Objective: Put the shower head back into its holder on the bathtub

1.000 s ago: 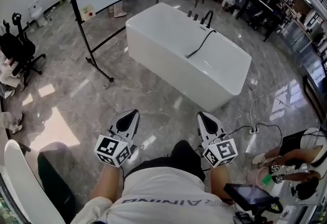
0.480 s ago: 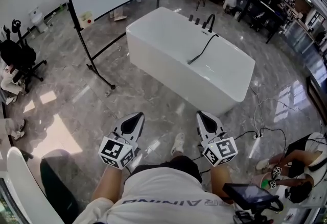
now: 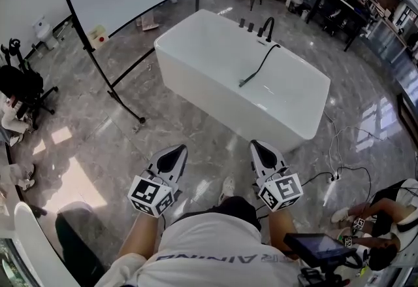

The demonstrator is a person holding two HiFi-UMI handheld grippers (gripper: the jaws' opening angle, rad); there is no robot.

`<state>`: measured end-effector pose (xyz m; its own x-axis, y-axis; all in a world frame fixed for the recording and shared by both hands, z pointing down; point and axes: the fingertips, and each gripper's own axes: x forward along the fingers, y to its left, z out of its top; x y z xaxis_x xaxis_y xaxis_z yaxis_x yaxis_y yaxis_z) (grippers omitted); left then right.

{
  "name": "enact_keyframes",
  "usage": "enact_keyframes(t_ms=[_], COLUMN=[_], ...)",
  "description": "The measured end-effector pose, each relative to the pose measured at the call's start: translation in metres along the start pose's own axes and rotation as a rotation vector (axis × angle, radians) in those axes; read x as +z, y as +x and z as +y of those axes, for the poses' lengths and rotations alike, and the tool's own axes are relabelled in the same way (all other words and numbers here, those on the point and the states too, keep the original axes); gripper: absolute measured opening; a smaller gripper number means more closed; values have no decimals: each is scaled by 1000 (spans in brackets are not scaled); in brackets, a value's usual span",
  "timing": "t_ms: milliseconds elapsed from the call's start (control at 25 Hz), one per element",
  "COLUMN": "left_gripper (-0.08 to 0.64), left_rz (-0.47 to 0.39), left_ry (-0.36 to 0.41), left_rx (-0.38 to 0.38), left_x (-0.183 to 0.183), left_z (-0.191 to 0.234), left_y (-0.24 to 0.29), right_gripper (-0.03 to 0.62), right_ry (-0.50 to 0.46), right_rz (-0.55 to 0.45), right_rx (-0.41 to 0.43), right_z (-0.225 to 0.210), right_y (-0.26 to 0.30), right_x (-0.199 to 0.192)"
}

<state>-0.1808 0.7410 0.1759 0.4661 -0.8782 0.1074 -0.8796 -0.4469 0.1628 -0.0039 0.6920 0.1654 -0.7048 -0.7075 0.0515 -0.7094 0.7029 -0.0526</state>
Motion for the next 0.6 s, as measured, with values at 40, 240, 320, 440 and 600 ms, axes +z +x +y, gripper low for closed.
enact_keyframes(t_ms=[40, 240, 320, 440, 600], left_gripper=[15, 15, 15, 15, 15], left_rz=[6, 13, 14, 12, 13], left_ry=[-1, -38, -37, -28, -36], left_rx=[13, 52, 56, 62, 90], left_x=[2, 14, 20, 31, 39], left_z=[4, 23, 22, 14, 11], left_y=[12, 77, 109, 156, 207], right_gripper=[11, 11, 11, 11, 11], right_ry=[1, 11, 15, 29, 49], right_rz=[-4, -4, 0, 10, 27], right_rx=[2, 18, 23, 27, 37], right_z=[-12, -73, -102, -148, -196], right_y=[7, 42, 50, 59, 69], right_x=[2, 9, 12, 16, 12])
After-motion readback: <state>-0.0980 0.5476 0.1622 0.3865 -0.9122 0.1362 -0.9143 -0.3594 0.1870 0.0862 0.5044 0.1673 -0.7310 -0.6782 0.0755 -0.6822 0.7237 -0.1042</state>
